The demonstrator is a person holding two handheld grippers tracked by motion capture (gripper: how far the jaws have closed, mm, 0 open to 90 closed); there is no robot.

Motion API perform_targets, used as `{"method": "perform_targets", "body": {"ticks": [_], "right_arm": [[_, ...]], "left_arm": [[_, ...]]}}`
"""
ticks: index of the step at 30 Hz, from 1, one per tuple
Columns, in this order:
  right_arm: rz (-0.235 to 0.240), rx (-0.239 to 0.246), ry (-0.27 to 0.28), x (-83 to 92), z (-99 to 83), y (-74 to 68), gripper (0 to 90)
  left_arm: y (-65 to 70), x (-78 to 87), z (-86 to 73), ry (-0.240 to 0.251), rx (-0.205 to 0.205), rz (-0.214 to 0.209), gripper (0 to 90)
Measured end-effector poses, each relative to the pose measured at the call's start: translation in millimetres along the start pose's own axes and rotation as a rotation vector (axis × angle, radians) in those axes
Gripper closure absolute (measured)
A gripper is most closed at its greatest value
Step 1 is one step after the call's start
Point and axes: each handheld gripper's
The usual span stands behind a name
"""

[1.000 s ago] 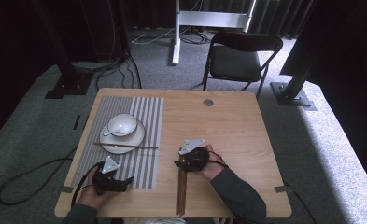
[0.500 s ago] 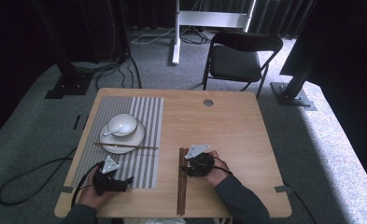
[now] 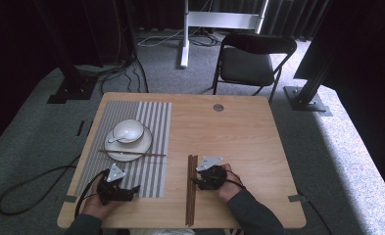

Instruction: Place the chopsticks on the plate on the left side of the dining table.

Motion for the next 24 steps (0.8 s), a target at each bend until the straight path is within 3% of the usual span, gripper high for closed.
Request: {"method": "perform_targets", "body": {"ticks": [24], "right_arm": [[0.003,-0.014,-0.004,-3.5,-8.2,-6.7,56.2]], "left_arm": [[0.0,0.0,0.0,0.0,0.0,0.0,10.3]]}}
Point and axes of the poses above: each handheld gripper's, and its own axes: x roughly backward along the jaws, z roughly out of its top, y roughly to its right, and after that the axes turned 8 degrees about y, right-handed
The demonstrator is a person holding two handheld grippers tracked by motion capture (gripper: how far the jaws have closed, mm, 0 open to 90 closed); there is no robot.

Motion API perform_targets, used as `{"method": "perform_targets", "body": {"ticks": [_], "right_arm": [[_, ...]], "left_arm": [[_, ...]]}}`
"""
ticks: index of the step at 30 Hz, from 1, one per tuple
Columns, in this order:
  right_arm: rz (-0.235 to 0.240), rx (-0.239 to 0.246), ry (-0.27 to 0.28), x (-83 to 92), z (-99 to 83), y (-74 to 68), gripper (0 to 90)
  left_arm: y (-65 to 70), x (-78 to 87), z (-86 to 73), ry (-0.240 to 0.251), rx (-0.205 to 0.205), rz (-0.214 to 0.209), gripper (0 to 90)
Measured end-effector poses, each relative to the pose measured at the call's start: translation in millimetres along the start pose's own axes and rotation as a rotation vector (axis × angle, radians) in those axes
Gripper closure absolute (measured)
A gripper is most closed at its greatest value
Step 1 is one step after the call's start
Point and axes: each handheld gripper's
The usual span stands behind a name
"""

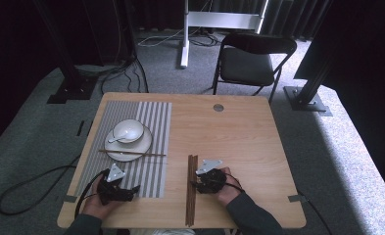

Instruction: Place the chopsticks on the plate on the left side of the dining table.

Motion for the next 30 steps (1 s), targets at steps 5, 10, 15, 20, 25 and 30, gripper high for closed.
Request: {"method": "perform_targets", "body": {"ticks": [5,10,15,20,25,30], "right_arm": [[-0.015,0.001,-0.012,0.3,-1.0,1.3,56.3],[-0.006,-0.005,0.013,-0.1,1.6,-0.7,56.3],[-0.007,0.01,-0.004,-2.3,0.8,-4.0,56.2],[-0.014,0.004,-0.005,0.0,-0.5,-1.7,56.1],[-0.022,0.003,0.003,2.1,-1.8,-0.1,56.1],[-0.032,-0.008,0.007,5.2,-3.5,1.7,56.3]], "left_arm": [[0.0,0.0,0.0,0.0,0.0,0.0,10.3],[0.0,0.0,0.0,0.0,0.0,0.0,10.3],[0.0,0.0,0.0,0.0,0.0,0.0,10.3],[0.0,0.0,0.0,0.0,0.0,0.0,10.3],[0.0,0.0,0.0,0.0,0.0,0.0,10.3],[0.0,0.0,0.0,0.0,0.0,0.0,10.3]]}}
Point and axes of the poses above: each handheld gripper's, and its own axes: x roughly backward along the jaws, z roughly out of its top, y roughly to its right, and after that the axes turned 8 degrees about y, right-handed
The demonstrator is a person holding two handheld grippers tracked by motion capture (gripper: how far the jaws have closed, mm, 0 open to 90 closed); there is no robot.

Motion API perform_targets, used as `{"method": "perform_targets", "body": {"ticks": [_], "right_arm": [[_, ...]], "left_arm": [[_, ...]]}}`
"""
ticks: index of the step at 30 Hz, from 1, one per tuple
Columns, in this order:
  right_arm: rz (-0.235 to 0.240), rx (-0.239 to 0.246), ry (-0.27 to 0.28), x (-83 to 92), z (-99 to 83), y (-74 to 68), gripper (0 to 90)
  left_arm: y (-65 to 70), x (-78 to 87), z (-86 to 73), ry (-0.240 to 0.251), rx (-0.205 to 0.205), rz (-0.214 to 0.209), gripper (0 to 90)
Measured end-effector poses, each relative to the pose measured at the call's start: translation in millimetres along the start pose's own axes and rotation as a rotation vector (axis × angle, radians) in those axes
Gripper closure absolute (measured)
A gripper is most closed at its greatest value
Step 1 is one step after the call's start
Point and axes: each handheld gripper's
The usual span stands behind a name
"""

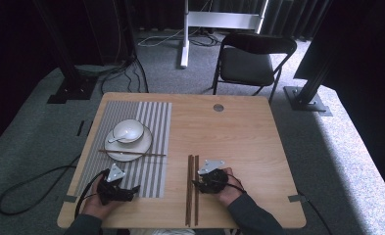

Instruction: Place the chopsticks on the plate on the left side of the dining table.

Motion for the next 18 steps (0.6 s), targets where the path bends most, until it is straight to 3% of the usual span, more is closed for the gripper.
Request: {"method": "perform_targets", "body": {"ticks": [13,18], "right_arm": [[0.003,-0.013,-0.01,0.4,-3.8,1.6,56.4],[0.004,0.01,-0.026,-3.8,-3.6,-2.4,56.2]], "left_arm": [[0.0,0.0,0.0,0.0,0.0,0.0,10.3],[-0.1,0.0,0.0,0.0,-0.001,0.0,10.3]]}}
Point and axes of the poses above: each handheld gripper's, and its own axes: x roughly backward along the jaws, z roughly out of its top, y roughly to its right, and after that the axes turned 8 degrees about y, right-handed
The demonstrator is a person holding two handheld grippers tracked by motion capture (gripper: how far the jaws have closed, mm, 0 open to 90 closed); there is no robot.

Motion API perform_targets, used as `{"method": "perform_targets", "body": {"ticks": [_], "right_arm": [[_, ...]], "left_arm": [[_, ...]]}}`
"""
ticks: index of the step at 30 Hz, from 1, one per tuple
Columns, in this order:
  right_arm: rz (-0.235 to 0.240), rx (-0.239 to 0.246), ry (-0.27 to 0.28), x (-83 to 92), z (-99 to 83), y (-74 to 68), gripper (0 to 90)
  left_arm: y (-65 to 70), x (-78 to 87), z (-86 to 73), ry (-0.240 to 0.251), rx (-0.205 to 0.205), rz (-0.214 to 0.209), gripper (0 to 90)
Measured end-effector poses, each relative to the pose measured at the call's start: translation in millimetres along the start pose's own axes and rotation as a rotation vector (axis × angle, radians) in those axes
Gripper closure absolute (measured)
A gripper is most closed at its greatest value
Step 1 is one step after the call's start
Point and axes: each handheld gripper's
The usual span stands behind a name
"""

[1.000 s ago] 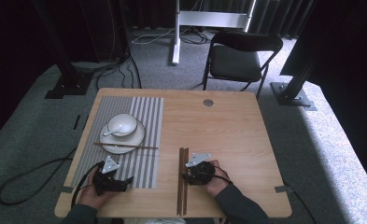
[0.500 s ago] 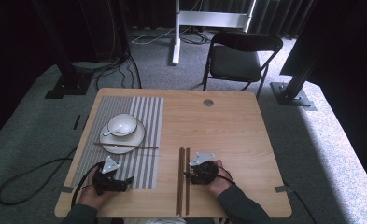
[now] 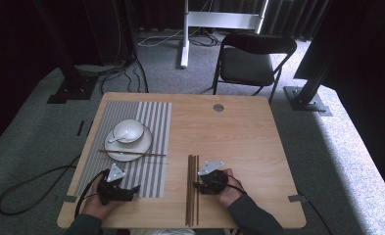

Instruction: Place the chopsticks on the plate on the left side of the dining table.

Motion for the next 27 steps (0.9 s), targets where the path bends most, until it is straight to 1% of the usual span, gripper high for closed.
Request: {"method": "perform_targets", "body": {"ticks": [7,17,19,23,27], "right_arm": [[-0.019,-0.017,-0.002,2.9,-1.0,3.4,56.2],[-0.026,-0.037,-0.015,5.0,-3.3,3.1,56.9],[-0.035,-0.053,-0.021,6.4,-4.0,4.1,59.4],[-0.043,-0.066,-0.027,7.7,-4.5,6.0,62.5],[-0.077,-0.087,-0.04,9.4,-4.8,9.1,66.3]], "left_arm": [[0.0,0.0,0.0,0.0,0.0,0.0,10.3],[0.1,-0.1,0.0,0.001,0.001,0.0,10.3],[0.1,-0.1,0.0,0.001,0.001,0.0,10.3],[0.1,-0.1,0.0,0.001,0.001,0.0,10.3],[0.1,-0.1,0.0,0.001,0.001,0.0,10.3]]}}
Point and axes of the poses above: each handheld gripper's, and its own axes: x roughly backward along the jaws, z roughly out of its top, y roughly to its right, and after that the axes turned 8 degrees about y, right-handed
